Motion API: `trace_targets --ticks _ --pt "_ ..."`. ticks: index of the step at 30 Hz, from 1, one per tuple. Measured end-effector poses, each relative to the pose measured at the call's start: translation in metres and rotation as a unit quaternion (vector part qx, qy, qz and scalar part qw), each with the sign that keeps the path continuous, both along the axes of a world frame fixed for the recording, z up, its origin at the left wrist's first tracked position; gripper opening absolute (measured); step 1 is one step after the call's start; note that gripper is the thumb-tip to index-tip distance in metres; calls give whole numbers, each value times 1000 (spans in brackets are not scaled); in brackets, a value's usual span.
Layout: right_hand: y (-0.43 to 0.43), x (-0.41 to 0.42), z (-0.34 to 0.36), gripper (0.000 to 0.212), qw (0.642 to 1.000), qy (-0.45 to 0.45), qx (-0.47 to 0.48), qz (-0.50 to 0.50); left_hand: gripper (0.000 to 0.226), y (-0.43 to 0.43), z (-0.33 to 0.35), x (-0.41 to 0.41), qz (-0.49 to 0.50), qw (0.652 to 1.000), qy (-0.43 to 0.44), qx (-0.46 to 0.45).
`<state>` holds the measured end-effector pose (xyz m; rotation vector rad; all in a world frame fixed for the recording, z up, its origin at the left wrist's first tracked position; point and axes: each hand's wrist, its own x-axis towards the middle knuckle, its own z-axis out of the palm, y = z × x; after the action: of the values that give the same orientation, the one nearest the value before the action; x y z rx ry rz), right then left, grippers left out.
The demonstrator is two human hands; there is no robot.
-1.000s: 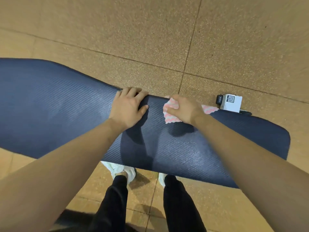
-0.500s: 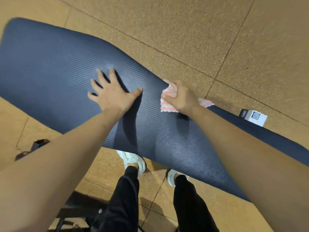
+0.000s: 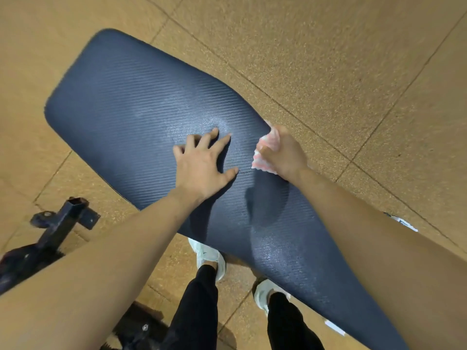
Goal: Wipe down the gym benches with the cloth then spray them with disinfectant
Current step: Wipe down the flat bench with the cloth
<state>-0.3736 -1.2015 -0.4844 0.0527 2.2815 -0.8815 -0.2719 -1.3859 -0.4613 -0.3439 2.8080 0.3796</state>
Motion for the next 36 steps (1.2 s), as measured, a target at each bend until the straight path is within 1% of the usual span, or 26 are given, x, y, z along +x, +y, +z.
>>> trace_targets --ticks 1,3,4,5,7,9,11,12,14,16,22,28,31,34,36 --pt "-8 -2 1 58 1000 4 -4 5 74 -9 0 -1 8 999 10 41" --pt "-24 -7 3 67 1000 13 -13 23 64 -30 2 -4 56 989 35 131" --pt "-31 -10 3 70 999 15 -17 29 63 -43 4 -6 82 983 50 155" --pt "-39 -13 5 73 999 16 -20 34 64 -56 5 -8 105 980 65 156" --pt "-53 -21 5 76 999 15 -24 44 69 -82 8 -13 142 981 69 111" --pt "-67 -28 5 80 998 23 -25 60 81 -108 8 -16 173 983 27 49" --pt "-83 -36 3 83 996 41 -14 82 98 -132 8 -16 204 979 -22 6" --pt "-91 -39 3 84 994 51 -7 95 106 -143 8 -14 217 975 -45 -5" --pt "-111 -47 2 84 991 70 13 117 113 -161 6 -11 231 969 -84 -3" --pt "-133 -54 3 82 986 84 45 134 114 -173 5 -8 220 971 -98 0" --pt "-200 -69 8 81 970 110 108 186 112 -191 10 -1 131 984 -111 -50" --pt "-235 -84 9 87 963 99 116 223 104 -202 19 -4 106 988 -104 -41" --pt "-250 -89 11 85 956 98 105 254 96 -207 19 -8 119 988 -91 -37" --pt "-267 -96 11 91 952 103 96 272 88 -211 18 -14 113 990 -77 -44" --pt "-279 -101 7 93 953 98 77 278 79 -215 17 -18 123 990 -64 -25"
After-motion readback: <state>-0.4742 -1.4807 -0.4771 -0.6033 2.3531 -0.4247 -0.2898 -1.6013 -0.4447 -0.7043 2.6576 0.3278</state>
